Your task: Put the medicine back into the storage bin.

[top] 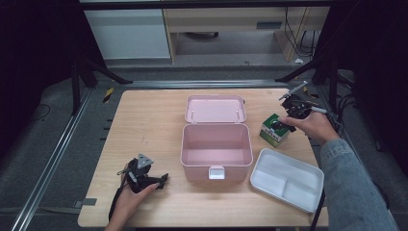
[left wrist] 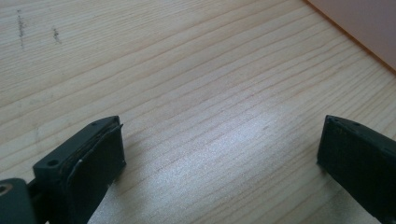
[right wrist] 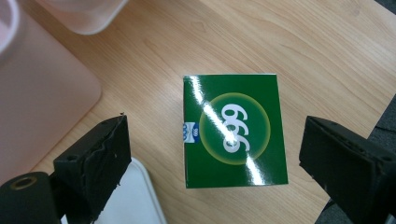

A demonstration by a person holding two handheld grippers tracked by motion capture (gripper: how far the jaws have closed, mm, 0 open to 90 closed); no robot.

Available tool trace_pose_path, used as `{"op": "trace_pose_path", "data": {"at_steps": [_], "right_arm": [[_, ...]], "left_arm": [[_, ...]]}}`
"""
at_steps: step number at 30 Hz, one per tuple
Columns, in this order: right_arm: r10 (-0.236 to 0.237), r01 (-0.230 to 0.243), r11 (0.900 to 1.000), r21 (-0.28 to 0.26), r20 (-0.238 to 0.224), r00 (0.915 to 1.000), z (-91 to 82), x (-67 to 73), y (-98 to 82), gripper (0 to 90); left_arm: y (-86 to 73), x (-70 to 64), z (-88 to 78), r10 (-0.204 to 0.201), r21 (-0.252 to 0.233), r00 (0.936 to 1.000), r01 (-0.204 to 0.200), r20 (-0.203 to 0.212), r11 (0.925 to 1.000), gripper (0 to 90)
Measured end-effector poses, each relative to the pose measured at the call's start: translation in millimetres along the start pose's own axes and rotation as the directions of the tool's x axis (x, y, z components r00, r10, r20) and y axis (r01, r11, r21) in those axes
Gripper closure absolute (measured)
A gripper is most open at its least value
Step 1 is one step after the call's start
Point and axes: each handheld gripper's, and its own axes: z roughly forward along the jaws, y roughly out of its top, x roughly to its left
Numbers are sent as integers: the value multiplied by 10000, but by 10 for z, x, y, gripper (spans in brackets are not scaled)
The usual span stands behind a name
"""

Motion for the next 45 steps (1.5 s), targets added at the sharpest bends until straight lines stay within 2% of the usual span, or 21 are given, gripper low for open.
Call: {"op": "trace_pose_path", "data": {"at_steps": [8,18,22,32,45], "right_arm": [[-37,33,9988,497,72,10000,224,-56,20,86],[78,-69,9972,751,-120,9999,441,-161,4,79],[-131,139,9957,919,-95,9999,505,-160,-10,78],[-96,107,9901,1397,-90,9999,668,-201,-28,87],[-39,118,9870,1605,-494,9988,792,-230,-50,128]], "left_arm": [[0,0,0,-8,-3,10000,8,4,10000,0],[0,-1,0,-18,-1,10000,18,0,10000,0],[0,-2,0,-24,1,10000,24,9,10000,0],[-1,-2,0,-25,-4,10000,25,7,10000,0],[0,0,0,1,-1,10000,-1,0,10000,0]]}}
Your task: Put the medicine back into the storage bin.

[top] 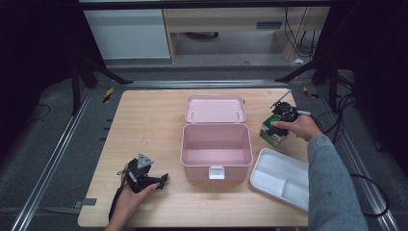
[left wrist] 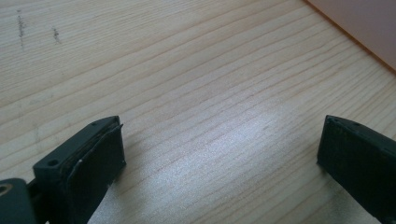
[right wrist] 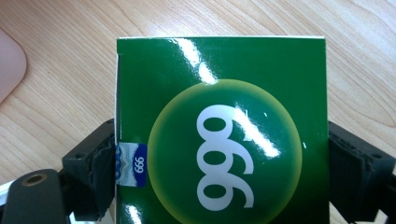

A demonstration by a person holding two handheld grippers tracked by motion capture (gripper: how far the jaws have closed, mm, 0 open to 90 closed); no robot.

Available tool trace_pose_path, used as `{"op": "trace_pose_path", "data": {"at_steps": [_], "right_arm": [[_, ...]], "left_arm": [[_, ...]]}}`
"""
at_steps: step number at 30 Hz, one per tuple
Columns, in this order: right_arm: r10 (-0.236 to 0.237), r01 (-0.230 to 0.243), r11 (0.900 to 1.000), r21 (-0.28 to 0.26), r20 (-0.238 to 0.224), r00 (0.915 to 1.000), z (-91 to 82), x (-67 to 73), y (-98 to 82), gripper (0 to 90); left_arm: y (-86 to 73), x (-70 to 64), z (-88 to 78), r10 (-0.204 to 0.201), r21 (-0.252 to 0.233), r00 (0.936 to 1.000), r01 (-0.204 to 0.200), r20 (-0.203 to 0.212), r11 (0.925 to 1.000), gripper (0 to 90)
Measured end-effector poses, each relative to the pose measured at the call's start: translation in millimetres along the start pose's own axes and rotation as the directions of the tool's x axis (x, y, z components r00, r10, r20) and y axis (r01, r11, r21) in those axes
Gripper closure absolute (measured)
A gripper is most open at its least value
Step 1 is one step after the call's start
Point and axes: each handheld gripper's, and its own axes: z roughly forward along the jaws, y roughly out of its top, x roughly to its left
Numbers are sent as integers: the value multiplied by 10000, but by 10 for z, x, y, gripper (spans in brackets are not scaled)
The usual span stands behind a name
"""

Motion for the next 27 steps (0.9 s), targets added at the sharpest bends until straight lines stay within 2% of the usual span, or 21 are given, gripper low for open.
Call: {"op": "trace_pose_path", "data": {"at_steps": [9,12,22,27], "right_arm": [[-79,80,10000,59,-60,10000,-37,20,-9,162],[-197,197,9998,-102,15,9998,-102,43,-12,164],[-555,566,9952,-793,155,9983,-535,197,-49,165],[-1006,1042,9882,-1120,373,9942,-844,341,-56,165]], "left_arm": [[0,-1,0,-14,-2,10000,14,4,10000,0],[0,-1,0,-20,-1,10000,20,4,10000,0],[0,-1,1,-20,-8,10000,20,4,10000,0],[-1,-2,0,-24,-11,10000,24,-6,10000,0]]}}
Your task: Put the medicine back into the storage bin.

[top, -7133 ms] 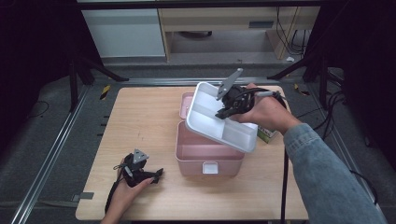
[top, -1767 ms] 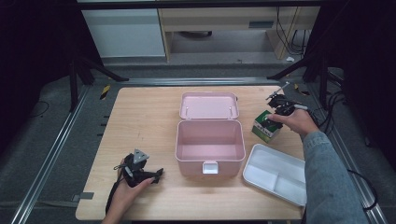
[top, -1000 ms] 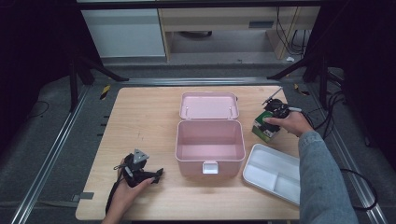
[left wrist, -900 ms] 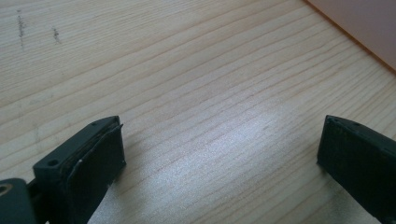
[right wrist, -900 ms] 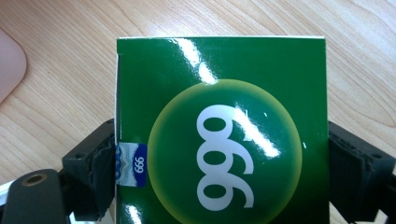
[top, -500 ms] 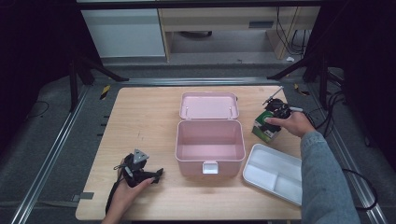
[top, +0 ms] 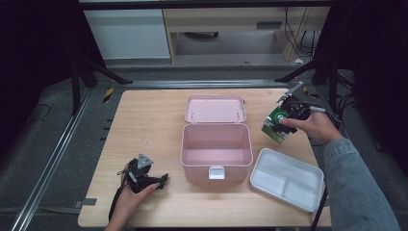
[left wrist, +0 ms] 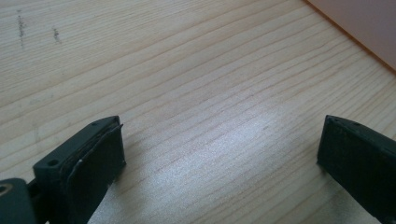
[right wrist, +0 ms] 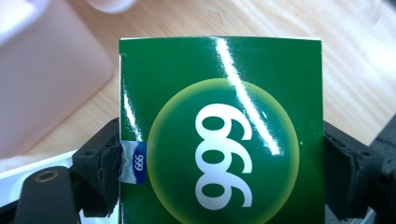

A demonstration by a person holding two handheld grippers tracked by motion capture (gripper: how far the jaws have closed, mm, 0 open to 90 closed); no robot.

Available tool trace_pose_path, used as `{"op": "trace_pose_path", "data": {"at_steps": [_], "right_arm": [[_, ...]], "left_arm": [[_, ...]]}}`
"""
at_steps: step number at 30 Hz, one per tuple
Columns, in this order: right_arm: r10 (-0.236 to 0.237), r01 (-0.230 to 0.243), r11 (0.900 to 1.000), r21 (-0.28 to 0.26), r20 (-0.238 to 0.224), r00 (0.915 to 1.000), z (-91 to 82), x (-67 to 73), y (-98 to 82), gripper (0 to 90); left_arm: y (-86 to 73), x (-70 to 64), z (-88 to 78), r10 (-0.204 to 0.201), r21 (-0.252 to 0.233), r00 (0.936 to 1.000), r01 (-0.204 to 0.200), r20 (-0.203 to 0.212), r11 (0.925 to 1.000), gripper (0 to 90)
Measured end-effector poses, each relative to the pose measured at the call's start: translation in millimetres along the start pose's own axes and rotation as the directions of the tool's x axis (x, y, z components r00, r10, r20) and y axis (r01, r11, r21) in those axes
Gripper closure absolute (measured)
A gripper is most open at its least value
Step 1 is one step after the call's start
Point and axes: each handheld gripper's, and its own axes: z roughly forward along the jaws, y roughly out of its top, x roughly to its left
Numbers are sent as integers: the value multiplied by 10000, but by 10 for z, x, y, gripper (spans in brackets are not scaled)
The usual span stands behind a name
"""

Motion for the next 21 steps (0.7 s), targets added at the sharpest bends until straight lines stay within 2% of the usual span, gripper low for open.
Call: {"op": "trace_pose_path", "data": {"at_steps": [4,9,16,20,21], "right_arm": [[-347,351,9987,-361,101,9993,-244,73,67,166],[-682,692,9960,-566,206,9975,-468,142,172,166],[-1108,1127,9903,-809,266,9935,-683,260,341,166],[-1485,1499,9842,-942,217,9887,-777,371,459,166],[-1702,1711,9801,-1004,172,9853,-801,419,513,166]], "left_arm": [[0,-1,-1,-13,0,10000,13,-9,10000,0],[-1,-2,0,-16,-2,10000,16,-10,10000,0],[-1,-2,0,-16,-2,10000,16,-11,10000,0],[-1,-2,0,-17,-3,10000,17,-10,10000,0],[-1,-2,0,-17,-2,10000,17,-12,10000,0]]}}
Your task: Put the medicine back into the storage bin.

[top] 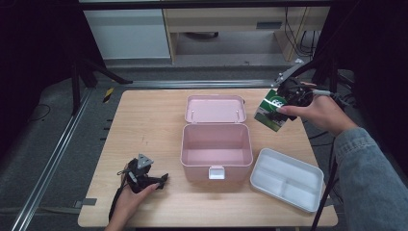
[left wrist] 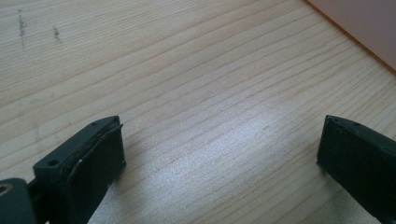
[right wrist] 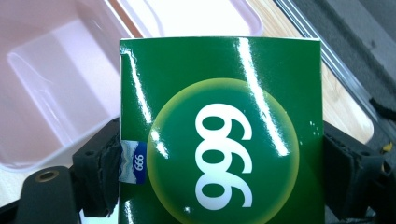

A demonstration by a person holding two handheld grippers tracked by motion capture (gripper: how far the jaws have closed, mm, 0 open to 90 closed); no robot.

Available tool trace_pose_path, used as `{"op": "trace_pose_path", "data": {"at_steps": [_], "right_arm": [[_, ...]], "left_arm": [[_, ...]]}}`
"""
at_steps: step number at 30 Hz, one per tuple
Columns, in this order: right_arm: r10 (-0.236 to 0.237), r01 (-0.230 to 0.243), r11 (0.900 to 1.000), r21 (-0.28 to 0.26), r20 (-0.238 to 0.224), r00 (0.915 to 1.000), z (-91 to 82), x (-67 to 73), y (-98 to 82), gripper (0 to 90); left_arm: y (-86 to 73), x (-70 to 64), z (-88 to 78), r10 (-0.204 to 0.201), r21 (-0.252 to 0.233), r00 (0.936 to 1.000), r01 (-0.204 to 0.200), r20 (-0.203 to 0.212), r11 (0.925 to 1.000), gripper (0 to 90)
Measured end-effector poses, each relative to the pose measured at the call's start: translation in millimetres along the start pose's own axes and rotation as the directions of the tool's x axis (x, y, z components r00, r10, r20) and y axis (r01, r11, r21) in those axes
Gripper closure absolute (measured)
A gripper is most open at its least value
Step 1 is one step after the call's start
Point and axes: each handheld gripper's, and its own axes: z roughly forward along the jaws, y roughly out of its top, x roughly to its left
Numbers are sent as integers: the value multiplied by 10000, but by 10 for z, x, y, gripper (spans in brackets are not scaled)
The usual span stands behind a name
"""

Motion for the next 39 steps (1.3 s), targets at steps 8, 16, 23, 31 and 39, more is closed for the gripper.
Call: {"op": "trace_pose_path", "data": {"at_steps": [8,16,23,31,39], "right_arm": [[-564,567,9983,166,-167,9983,13,181,249,167],[-1091,1096,9939,86,-433,9931,41,331,489,167],[-1534,1533,9882,-51,-639,9861,115,481,679,167],[-2129,2133,9770,-76,-1088,9710,241,683,901,167],[-2614,2624,9649,-112,-1386,9552,338,820,1041,167]], "left_arm": [[0,0,0,1,-1,10000,-1,1,10000,0],[0,0,0,0,0,10000,0,1,10000,0],[0,0,0,2,-1,10000,-2,0,10000,0],[0,0,0,2,2,10000,-2,1,10000,0],[0,0,0,0,0,10000,0,5,10000,0]]}}
